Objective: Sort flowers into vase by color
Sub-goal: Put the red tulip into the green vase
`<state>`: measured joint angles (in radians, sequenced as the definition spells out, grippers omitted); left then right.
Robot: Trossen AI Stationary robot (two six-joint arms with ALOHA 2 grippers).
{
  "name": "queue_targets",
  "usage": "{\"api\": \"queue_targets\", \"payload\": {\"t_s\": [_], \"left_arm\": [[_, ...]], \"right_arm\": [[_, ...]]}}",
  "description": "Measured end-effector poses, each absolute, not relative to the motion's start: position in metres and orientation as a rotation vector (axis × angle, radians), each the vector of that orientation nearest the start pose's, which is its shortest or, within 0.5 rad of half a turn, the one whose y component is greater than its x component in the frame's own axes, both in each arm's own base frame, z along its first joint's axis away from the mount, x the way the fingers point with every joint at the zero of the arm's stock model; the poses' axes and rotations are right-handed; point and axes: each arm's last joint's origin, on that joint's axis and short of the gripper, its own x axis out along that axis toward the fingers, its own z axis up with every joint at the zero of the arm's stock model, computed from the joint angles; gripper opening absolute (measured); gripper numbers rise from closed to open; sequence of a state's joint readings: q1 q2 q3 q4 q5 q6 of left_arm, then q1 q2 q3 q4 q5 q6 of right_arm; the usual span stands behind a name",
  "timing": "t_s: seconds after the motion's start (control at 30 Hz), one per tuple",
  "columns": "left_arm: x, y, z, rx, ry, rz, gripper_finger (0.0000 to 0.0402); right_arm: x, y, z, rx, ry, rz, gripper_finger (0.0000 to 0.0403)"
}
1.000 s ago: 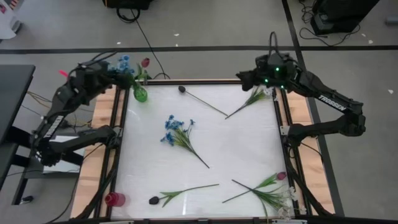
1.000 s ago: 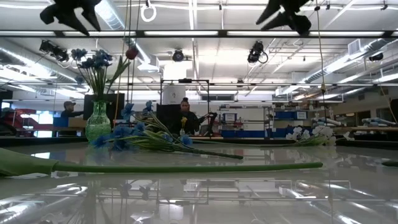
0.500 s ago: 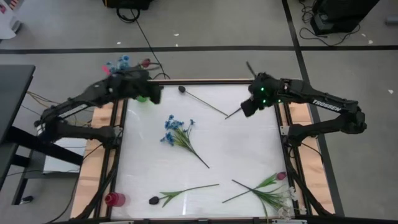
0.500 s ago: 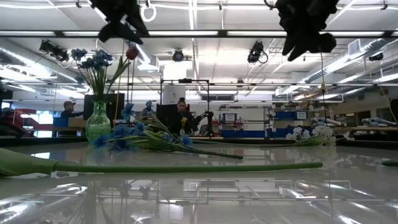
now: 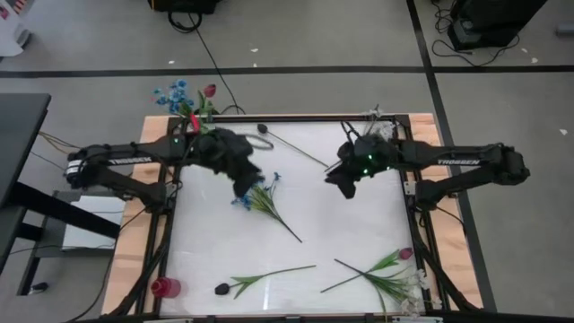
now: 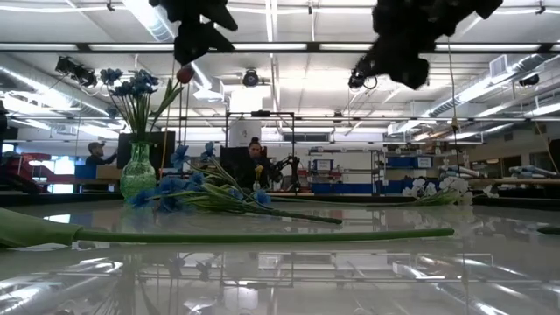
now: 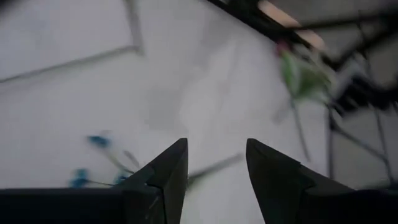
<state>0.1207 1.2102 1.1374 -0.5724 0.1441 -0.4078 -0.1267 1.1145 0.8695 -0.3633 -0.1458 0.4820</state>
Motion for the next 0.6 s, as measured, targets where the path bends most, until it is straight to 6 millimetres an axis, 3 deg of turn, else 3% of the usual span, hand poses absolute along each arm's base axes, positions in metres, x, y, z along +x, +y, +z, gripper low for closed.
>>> {"api": "queue_targets", "payload": {"t_s": [0.13,0.3,0.4,0.6], "left_arm": [[0.251,0.004,0.332,-0.38,0.688,-0.024,0.0167],[0.245,-0.009,0.329,-0.317,0.755,-0.08,0.0167],[0.246,-0.015,0.328,-0.358,0.761,-0.069,0.0167],[0.251,-0.031,0.324,-0.451,0.78,-0.039,0.0167]], "right_arm": [[0.248,-0.006,0.284,0.467,0.431,-0.048,0.0122],[0.267,0.024,0.272,0.508,0.395,-0.103,0.0122],[0.276,0.041,0.258,0.676,0.459,-0.172,0.0122],[0.286,0.085,0.225,1.232,0.693,-0.385,0.0121]]}}
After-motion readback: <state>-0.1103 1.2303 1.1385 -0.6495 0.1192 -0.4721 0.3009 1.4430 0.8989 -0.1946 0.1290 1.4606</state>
